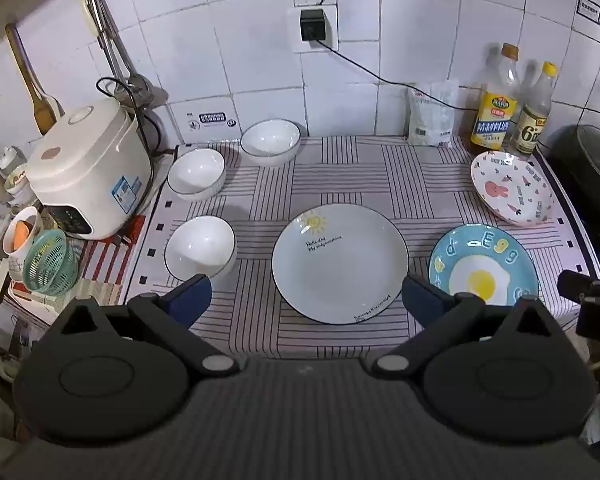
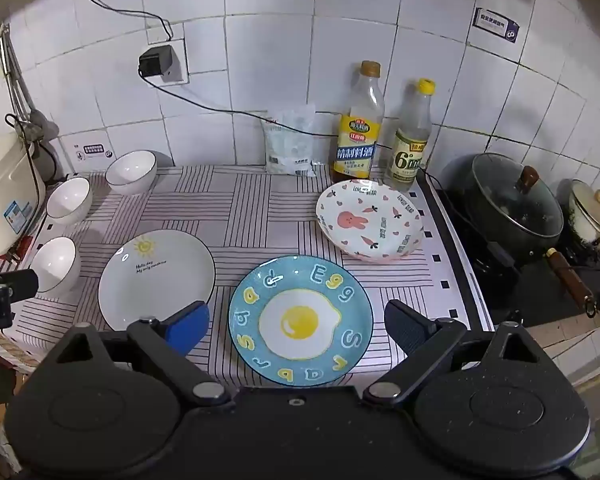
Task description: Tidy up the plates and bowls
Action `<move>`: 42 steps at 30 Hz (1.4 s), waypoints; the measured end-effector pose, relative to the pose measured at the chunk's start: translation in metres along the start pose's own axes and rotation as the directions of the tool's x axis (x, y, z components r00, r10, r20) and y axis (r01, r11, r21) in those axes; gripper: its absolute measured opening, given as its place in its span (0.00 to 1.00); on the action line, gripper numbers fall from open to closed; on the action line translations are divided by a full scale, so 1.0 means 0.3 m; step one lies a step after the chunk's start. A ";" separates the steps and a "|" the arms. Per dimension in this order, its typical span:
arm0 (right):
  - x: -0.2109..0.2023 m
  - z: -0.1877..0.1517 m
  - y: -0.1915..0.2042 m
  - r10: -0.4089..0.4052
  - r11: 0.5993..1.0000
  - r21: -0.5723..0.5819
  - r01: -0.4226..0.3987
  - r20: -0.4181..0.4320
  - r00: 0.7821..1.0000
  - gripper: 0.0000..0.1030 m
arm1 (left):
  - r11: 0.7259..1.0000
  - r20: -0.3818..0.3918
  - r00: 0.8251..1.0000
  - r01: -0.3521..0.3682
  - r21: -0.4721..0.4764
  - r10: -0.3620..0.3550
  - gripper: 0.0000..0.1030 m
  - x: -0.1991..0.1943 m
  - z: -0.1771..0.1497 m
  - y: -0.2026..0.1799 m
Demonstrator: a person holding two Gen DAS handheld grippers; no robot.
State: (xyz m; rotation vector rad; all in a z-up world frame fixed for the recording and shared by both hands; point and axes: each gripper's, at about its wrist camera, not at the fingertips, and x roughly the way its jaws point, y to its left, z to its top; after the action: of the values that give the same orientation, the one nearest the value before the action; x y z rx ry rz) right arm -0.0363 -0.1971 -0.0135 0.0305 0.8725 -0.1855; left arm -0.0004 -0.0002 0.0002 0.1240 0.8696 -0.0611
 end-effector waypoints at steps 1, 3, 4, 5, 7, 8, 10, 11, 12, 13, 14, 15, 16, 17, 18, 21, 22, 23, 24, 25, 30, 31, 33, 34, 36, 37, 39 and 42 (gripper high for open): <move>-0.003 0.009 0.000 -0.002 1.000 0.000 0.002 0.007 1.000 0.94 | 1.000 0.001 1.000 -0.001 0.003 0.001 1.00 -0.003 -0.001 -0.002; -0.004 0.033 0.000 -0.004 1.000 -0.005 0.004 -0.014 1.000 0.94 | 1.000 0.007 1.000 -0.006 0.011 0.006 1.00 -0.011 -0.005 -0.008; -0.006 0.041 0.000 -0.005 1.000 -0.007 0.005 -0.014 1.000 0.94 | 1.000 0.024 1.000 -0.010 0.015 0.010 1.00 -0.016 -0.035 -0.020; -0.007 0.048 0.000 -0.006 1.000 -0.010 0.006 -0.015 1.000 0.94 | 1.000 0.011 1.000 -0.012 0.022 0.012 1.00 -0.006 -0.036 -0.030; 0.006 0.006 -0.009 -0.008 1.000 -0.014 0.007 -0.014 1.000 0.94 | 1.000 -0.025 1.000 0.010 0.014 -0.010 1.00 0.015 -0.034 -0.029; 0.012 -0.007 -0.012 -0.005 1.000 -0.010 0.005 -0.013 1.000 0.94 | 0.999 -0.050 0.998 0.031 0.012 -0.030 1.00 0.036 -0.012 -0.014; 0.030 -0.045 -0.017 0.000 1.000 -0.006 0.000 -0.013 1.000 0.94 | 0.999 -0.046 0.998 0.049 0.015 -0.048 1.00 0.025 -0.014 0.004; 0.030 -0.054 -0.018 0.000 1.000 -0.007 0.000 -0.015 1.000 0.94 | 0.999 -0.046 0.998 0.036 0.019 -0.035 1.00 0.012 -0.012 -0.017; 0.023 -0.047 -0.015 -0.002 1.000 -0.006 0.002 -0.024 1.000 0.94 | 0.999 -0.045 0.998 0.034 0.025 -0.033 1.00 0.008 -0.015 -0.025; 0.024 -0.055 -0.015 -0.003 1.000 -0.005 0.003 -0.022 1.000 0.94 | 0.999 -0.046 0.998 0.035 0.028 -0.034 1.00 0.007 -0.017 -0.026; 0.031 -0.030 -0.017 -0.001 1.000 -0.001 0.001 -0.037 0.999 0.94 | 0.999 -0.049 0.998 0.036 0.033 -0.035 1.00 0.006 -0.018 -0.027; 0.032 -0.034 -0.019 -0.001 1.000 0.002 0.001 -0.036 0.999 0.94 | 0.999 -0.053 0.998 0.038 0.034 -0.036 1.00 0.007 -0.018 -0.028; 0.031 -0.034 -0.020 -0.001 1.000 0.004 0.001 -0.037 0.999 0.94 | 0.999 -0.058 0.998 0.038 0.034 -0.036 1.00 0.009 -0.018 -0.030; 0.029 -0.038 -0.017 -0.004 1.000 0.004 0.004 -0.035 0.999 0.94 | 0.999 -0.066 0.997 0.040 0.035 -0.038 1.00 0.014 -0.020 -0.033; 0.028 -0.045 -0.017 -0.005 1.000 0.004 0.005 -0.036 0.999 0.94 | 0.998 -0.074 0.996 0.044 0.037 -0.041 1.00 0.017 -0.022 -0.033; 0.030 -0.046 -0.018 -0.010 1.000 0.005 0.010 -0.046 0.999 0.94 | 0.998 -0.101 0.994 0.055 0.044 -0.050 1.00 0.024 -0.027 -0.042; 0.031 -0.039 -0.018 -0.011 1.000 0.007 0.012 -0.050 0.999 0.94 | 0.997 -0.103 0.993 0.055 0.045 -0.050 1.00 0.024 -0.031 -0.043; 0.032 -0.038 -0.018 -0.013 1.000 0.009 0.014 -0.053 0.998 0.94 | 0.998 -0.105 0.993 0.052 0.046 -0.047 1.00 0.025 -0.033 -0.046; 0.031 -0.041 -0.019 -0.015 1.000 0.011 0.016 -0.053 0.998 0.94 | 0.998 -0.107 0.993 0.050 0.049 -0.045 1.00 0.026 -0.035 -0.044; 0.029 -0.044 -0.020 -0.015 1.000 0.009 0.016 -0.051 0.999 0.94 | 0.998 -0.109 0.993 0.049 0.049 -0.043 1.00 0.027 -0.037 -0.044; 0.028 -0.032 -0.034 -0.041 0.999 -0.022 0.040 -0.045 0.998 0.94 | 0.998 -0.121 0.991 0.052 0.035 -0.048 1.00 0.035 -0.043 -0.029; 0.027 -0.032 -0.042 -0.042 0.999 -0.017 0.041 -0.047 0.998 0.94 | 0.998 -0.123 0.991 0.053 0.034 -0.048 1.00 0.037 -0.047 -0.028; 0.025 -0.028 -0.051 -0.052 0.999 -0.018 0.051 -0.045 0.998 0.94 | 0.998 -0.129 0.990 0.055 0.032 -0.051 1.00 0.043 -0.050 -0.022; 0.022 -0.031 -0.054 -0.062 0.998 -0.018 0.061 -0.041 0.997 0.94 | 0.998 -0.130 0.990 0.058 0.028 -0.053 1.00 0.045 -0.051 -0.016; 0.019 -0.030 -0.060 -0.066 0.998 -0.014 0.066 -0.040 0.997 0.94 | 0.998 -0.129 0.990 0.060 0.022 -0.057 1.00 0.047 -0.055 -0.004; 0.018 -0.030 -0.064 -0.065 0.998 -0.010 0.065 -0.040 0.997 0.94 | 0.998 -0.127 0.990 0.058 0.021 -0.055 1.00 0.047 -0.056 0.000; 0.018 -0.032 -0.065 -0.070 0.998 -0.006 0.070 -0.043 0.997 0.94 | 0.998 -0.125 0.991 0.056 0.021 -0.053 1.00 0.049 -0.055 0.004; 0.022 -0.028 -0.062 -0.070 0.998 -0.003 0.070 -0.047 0.996 0.94 | 0.998 -0.128 0.990 0.054 0.011 -0.052 1.00 0.052 -0.061 0.009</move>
State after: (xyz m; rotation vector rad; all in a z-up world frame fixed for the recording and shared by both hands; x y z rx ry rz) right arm -0.0417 -0.2153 -0.0231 0.0033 0.9215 -0.2509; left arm -0.0040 0.0048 -0.0232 0.1192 1.0010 -0.1100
